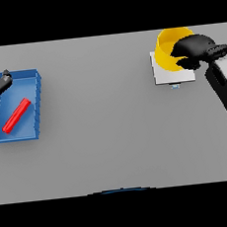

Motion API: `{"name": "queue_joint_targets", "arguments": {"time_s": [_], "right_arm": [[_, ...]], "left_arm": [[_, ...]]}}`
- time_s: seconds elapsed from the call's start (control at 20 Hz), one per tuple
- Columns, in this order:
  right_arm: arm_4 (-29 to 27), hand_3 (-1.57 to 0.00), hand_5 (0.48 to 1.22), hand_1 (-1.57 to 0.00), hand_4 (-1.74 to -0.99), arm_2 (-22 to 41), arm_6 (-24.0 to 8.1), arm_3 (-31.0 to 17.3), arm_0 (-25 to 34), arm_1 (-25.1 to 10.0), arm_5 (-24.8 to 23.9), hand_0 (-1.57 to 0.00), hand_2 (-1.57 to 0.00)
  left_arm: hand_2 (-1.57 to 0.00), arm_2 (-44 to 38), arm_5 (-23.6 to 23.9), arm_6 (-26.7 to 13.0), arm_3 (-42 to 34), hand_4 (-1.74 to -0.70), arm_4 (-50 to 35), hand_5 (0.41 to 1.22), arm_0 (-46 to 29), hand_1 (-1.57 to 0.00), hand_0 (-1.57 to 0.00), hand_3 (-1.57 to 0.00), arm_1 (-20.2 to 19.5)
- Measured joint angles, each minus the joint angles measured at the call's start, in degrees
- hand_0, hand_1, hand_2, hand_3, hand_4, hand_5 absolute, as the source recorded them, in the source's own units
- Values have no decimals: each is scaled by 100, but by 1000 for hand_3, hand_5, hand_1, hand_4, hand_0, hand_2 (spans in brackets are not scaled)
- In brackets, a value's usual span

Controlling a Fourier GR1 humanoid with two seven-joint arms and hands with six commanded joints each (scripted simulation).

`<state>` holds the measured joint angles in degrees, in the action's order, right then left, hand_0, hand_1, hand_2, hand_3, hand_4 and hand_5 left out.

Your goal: Pick up the red beaker and tilt it to pour out 1 green nut into yellow bowl. Pick up the yellow bowl and place it on the metallic measuring scale.

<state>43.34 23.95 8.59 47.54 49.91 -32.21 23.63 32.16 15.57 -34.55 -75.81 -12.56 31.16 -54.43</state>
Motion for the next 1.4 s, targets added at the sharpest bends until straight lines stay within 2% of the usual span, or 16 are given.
{"name": "queue_joint_targets", "arguments": {"time_s": [0.1, 0.2, 0.35, 0.5, 0.6, 0.7, 0.75, 0.8, 0.9, 0.95, 1.05, 1.15, 1.2, 1.3, 1.4], "right_arm": [[91, -1360, 1221, -1566, -1724, -21, 80, -394, 95, 75, -179, -1571, -1571], [172, -1410, 1221, -1568, -1724, -22, 316, -756, 169, 157, -364, -1571, -1571], [233, -1482, 1221, -1518, -1727, -50, 375, -1141, 245, 276, -514, -1571, -1563], [306, -1510, 1221, -1475, -1727, -84, 304, -1586, 344, 462, -715, -1571, -1567], [311, -1481, 1221, -1420, -1721, -113, 445, -1745, 417, 475, -803, -1548, -1568], [307, -1165, 1221, -1411, -1728, -126, 492, -1833, 429, 505, -798, -1536, -1569], [312, -1022, 1221, -1443, -1659, -140, 486, -1956, 454, 544, -786, -1543, -1496], [262, -907, 1134, -1350, -1596, -188, 445, -1966, 484, 553, -689, -1525, -1348], [249, -762, 983, -866, -1504, -226, 397, -2108, 576, 553, -627, -975, -954], [233, -711, 928, -692, -1470, -237, 462, -2144, 590, 555, -600, -780, -810], [230, -635, 851, -443, -1425, -237, 470, -2182, 601, 572, -579, -499, -597], [234, -572, 799, -283, -1397, -227, 535, -2238, 616, 596, -560, -319, -449], [234, -541, 780, -226, -1385, -226, 636, -2301, 671, 579, -500, -255, -390], [285, -475, 755, -144, -1356, -176, 630, -2372, 714, 650, -471, -163, -288], [362, -413, 741, -92, -1336, -101, 827, -2461, 708, 613, -500, -104, -207]], "left_arm": [[1, 26, 24, -32, -56, -814, 27, 757, -31, 1, 1, 1, -21], [1, 14, -30, 0, 11, -807, 15, 749, -27, 1, 1, 1, -32], [1, 72, 2, -26, 30, -796, 86, 733, 38, 1, 1, 1, 44], [1, 62, 47, 24, 0, -805, 64, 728, 5, 1, 1, 1, 74], [1, 47, 18, 7, 87, -806, 76, 734, 113, 1, 1, 1, 102], [1, 61, 12, -12, 115, -811, 79, 740, 95, 1, 1, 1, 115], [1, 68, 1, 9, 77, -813, 57, 745, 81, 1, 1, 1, 131], [1, 66, -7, -7, 81, -812, 55, 745, 95, 1, 1, 1, 127], [1, 73, -3, -19, 48, -815, 61, 744, 81, 1, 1, 1, 109], [1, 76, -14, -38, 90, -812, 51, 745, 115, 1, 1, 1, 123], [1, 94, -12, -40, 134, -805, 56, 740, 128, 1, 1, 1, 140], [1, 125, -9, -39, 185, -809, 93, 739, 128, 1, 1, 1, 165], [1, 113, -26, 108, 236, -810, 68, 739, 58, 1, 1, 1, 180], [1, 96, -73, 14, 360, -812, 63, 736, 201, 1, 1, 1, 233], [1, 88, -54, 18, 272, -812, 76, 734, 187, 1, 1, 1, 173]]}}
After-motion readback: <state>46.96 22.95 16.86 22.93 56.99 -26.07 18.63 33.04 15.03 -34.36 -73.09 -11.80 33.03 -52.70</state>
